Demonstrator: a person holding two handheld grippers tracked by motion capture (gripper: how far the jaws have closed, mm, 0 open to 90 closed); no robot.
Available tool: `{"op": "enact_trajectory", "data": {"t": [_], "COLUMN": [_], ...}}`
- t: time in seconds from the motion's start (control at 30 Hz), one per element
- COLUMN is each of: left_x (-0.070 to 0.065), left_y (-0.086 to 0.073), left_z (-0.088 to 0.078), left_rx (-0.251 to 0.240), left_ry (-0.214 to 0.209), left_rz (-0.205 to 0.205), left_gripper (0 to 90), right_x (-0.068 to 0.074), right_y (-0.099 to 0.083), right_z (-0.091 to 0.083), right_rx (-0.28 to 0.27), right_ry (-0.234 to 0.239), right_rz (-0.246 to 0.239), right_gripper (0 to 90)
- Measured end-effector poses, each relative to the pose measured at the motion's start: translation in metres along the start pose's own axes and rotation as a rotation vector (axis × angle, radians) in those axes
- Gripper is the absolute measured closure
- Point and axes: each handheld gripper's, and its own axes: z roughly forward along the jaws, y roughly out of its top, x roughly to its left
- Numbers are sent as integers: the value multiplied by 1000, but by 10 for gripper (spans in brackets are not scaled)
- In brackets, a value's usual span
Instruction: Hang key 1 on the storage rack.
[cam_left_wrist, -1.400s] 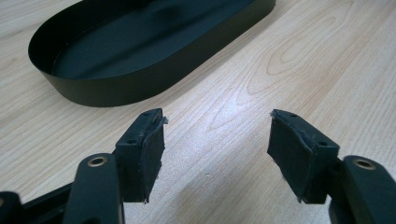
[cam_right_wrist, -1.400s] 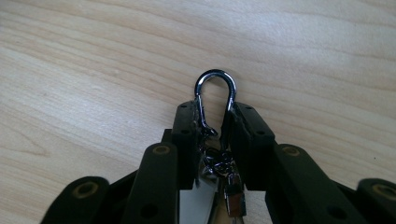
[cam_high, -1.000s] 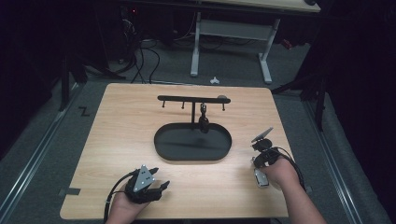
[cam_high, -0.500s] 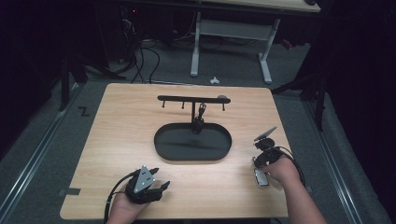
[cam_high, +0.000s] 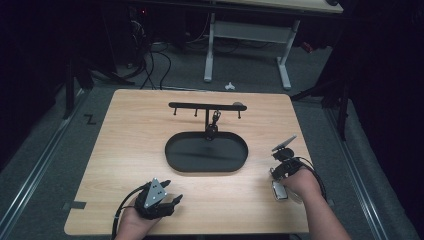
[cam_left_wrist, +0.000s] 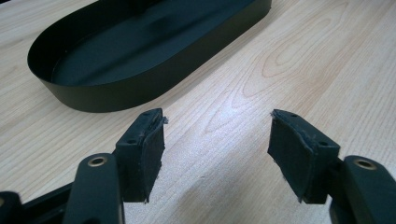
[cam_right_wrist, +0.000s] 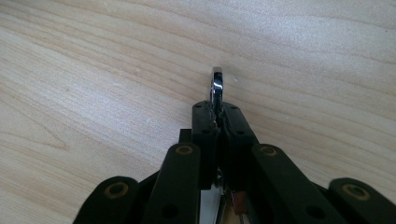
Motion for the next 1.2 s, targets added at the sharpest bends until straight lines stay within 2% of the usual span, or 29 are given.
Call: {"op": "enact_trajectory", "data": {"t": [0.07, 0.1, 0.17, 0.23, 0.5, 0.87, 1.03, 1.13, 1.2], "left_x": [0, 0, 1, 2, 2, 3, 3, 3, 4], "left_y": [0, 0, 0, 0, 0, 1, 2, 2, 3], "left_z": [0, -1, -1, -1, -2, -1, 1, 1, 0], "left_rx": [0, 1, -1, -3, -5, -13, -17, -17, -28], "left_ry": [3, 1, 4, 6, 5, 0, -9, -7, -5], "left_rz": [0, -1, -6, -10, -11, -15, -15, -5, -15], "left_gripper": [362, 362, 362, 362, 362, 361, 361, 360, 360], "right_x": [0, 1, 1, 2, 8, 18, 23, 28, 31], "right_y": [1, 2, 2, 1, 2, 10, 14, 16, 18], "right_z": [-1, -3, -9, -18, -62, -104, -115, -117, -116], "right_rx": [9, 8, 12, 13, -29, -99, -118, -119, -116], "right_ry": [-10, 0, 23, 13, 9, -15, -20, -28, -29], "right_rz": [-14, -12, -17, -31, -55, -81, -90, -97, -100], "right_gripper": [862, 862, 862, 862, 862, 863, 863, 863, 862]}}
